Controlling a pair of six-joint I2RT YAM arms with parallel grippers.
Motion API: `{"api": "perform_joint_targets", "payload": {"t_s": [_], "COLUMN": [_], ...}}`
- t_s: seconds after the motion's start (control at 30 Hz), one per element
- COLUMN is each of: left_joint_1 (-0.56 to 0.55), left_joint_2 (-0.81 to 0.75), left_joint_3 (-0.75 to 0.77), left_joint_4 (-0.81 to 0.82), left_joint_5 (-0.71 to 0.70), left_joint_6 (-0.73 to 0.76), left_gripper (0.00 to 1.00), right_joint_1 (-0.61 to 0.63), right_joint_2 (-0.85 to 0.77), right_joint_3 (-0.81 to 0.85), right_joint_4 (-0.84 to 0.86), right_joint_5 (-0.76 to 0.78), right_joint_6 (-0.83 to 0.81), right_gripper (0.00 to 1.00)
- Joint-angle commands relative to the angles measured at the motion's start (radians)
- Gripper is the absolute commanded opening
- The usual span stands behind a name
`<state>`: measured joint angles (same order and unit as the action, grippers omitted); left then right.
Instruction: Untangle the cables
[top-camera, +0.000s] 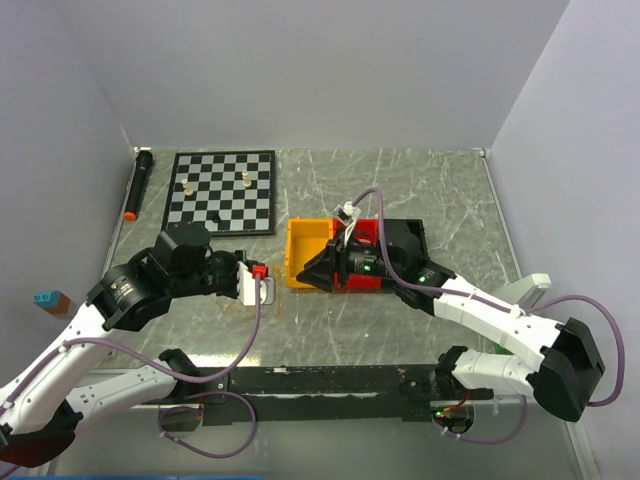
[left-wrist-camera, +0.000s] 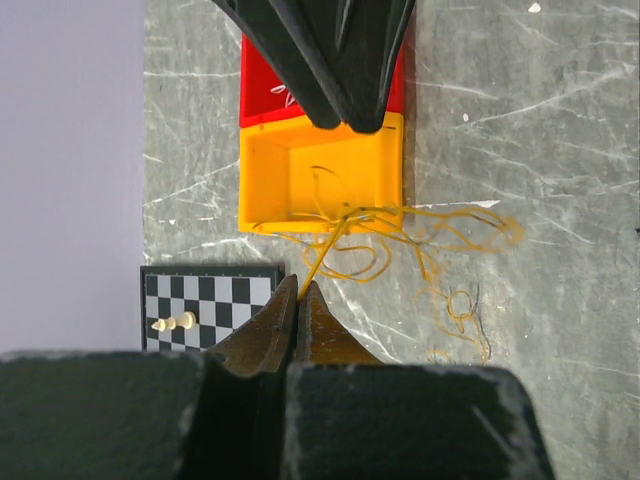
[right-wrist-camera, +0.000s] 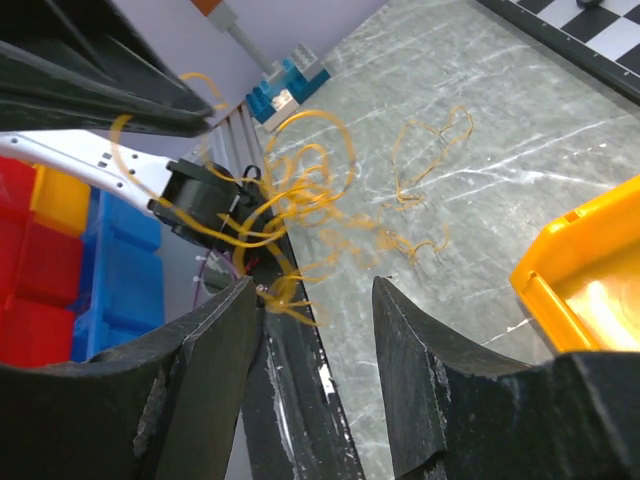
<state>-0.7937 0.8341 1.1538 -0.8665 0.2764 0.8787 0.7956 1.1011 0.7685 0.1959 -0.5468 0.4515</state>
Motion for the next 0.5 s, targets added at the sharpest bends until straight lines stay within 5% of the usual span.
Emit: {"api": "perform_joint_targets", "payload": {"t_s": [0.0,0.47], "left_joint_1": [-0.006,-0.003], "left_joint_2": [-0.010,-0.015], "left_joint_3": [0.052,0.064], "left_joint_4": [-0.005,-0.014], "left_joint_5": [0.052,0.076], "left_joint_6": [0.023,0.026], "left_gripper": [0.01,0.01], "right_joint_1": [0.004,0.004], "right_joint_2": [0.025,0.075], "right_joint_3": [0.063,0.087], "right_joint_4": [0.056,0.077], "right_joint_5": [-0.001,-0.016], "right_joint_6": [-0.045,-0.083], "right_gripper": [0.57,0.57]}}
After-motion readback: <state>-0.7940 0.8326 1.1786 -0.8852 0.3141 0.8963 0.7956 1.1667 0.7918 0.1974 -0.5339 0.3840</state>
